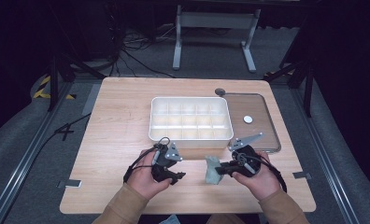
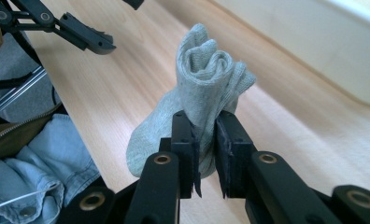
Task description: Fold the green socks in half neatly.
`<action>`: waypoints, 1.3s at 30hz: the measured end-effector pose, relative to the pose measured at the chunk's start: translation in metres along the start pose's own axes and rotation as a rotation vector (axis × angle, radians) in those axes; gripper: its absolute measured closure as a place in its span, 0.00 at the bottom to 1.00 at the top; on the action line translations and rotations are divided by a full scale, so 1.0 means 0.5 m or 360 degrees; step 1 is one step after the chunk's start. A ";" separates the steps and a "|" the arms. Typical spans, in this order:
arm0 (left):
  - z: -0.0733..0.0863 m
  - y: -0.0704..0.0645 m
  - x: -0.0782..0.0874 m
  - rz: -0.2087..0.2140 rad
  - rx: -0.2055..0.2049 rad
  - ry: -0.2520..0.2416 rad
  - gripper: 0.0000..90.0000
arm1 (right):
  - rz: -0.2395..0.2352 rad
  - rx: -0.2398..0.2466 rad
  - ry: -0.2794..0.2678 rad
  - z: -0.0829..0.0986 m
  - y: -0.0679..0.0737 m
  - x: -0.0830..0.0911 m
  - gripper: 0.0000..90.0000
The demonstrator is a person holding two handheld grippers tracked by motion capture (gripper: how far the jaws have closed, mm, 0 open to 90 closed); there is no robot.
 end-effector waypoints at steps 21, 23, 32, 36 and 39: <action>0.026 0.047 0.040 -0.0034 0.0101 0.0059 0.47 | 0.0166 0.0033 -0.0066 -0.070 -0.047 0.094 0.88; 0.027 0.051 0.043 -0.0041 0.0107 0.0053 0.46 | 0.0178 0.0040 -0.0078 -0.077 -0.056 0.100 0.88; 0.031 0.058 0.048 -0.0058 0.0114 0.0058 0.46 | 0.0219 0.0040 -0.0081 -0.092 -0.088 0.116 0.87; 0.031 0.058 0.047 -0.0050 0.0122 0.0060 0.46 | 0.0235 0.0018 -0.0096 -0.101 -0.104 0.124 0.87; 0.032 0.058 0.048 -0.0052 0.0126 0.0067 0.46 | 0.0250 0.0008 -0.0091 -0.105 -0.114 0.127 0.87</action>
Point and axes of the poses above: each handheld gripper's, and its own axes: x roughly backward along the jaws, z roughly out of its underside, y roughly to its left, the point moved 9 cm from there along -x, roughly forward along the jaws, and after that the axes turned 7 degrees about -z, right-handed, at the moved point
